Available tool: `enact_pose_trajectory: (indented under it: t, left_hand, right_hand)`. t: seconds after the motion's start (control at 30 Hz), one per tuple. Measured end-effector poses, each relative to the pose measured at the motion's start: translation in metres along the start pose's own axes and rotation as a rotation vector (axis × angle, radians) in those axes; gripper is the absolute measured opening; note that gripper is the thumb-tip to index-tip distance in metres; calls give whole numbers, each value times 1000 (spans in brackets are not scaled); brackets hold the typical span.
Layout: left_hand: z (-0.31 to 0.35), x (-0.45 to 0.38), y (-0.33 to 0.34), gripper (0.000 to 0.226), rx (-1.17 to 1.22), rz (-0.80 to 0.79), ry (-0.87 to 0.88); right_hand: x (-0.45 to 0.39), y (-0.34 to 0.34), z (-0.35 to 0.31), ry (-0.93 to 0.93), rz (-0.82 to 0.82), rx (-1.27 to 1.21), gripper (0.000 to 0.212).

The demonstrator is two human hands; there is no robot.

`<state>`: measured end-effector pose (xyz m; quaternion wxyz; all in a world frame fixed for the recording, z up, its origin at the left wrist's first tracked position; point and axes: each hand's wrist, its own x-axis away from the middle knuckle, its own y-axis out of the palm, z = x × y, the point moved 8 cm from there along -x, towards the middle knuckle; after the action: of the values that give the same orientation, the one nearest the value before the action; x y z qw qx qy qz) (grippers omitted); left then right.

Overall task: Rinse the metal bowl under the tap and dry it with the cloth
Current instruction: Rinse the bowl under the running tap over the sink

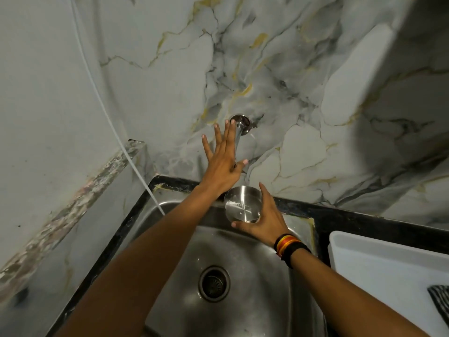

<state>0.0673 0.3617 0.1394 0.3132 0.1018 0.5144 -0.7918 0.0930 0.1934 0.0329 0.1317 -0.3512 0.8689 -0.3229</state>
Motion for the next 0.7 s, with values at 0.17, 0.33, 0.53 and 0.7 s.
enact_pose_trajectory:
  t: [0.17, 0.33, 0.53, 0.7]
  left_hand:
    - [-2, 0, -2, 102, 82, -108, 105]
    - [-2, 0, -5, 101, 70, -139, 151]
    - [1, 2, -4, 99, 6, -57, 132]
    - [2, 15, 3, 99, -2, 25, 93]
  right_hand:
    - [-14, 7, -8, -4, -1, -28, 145]
    - [-20, 12, -10, -8, 6, -45, 145]
    - [-24, 15, -17, 8, 35, -63, 147]
    - [-11, 31, -5, 44, 25, -60, 153]
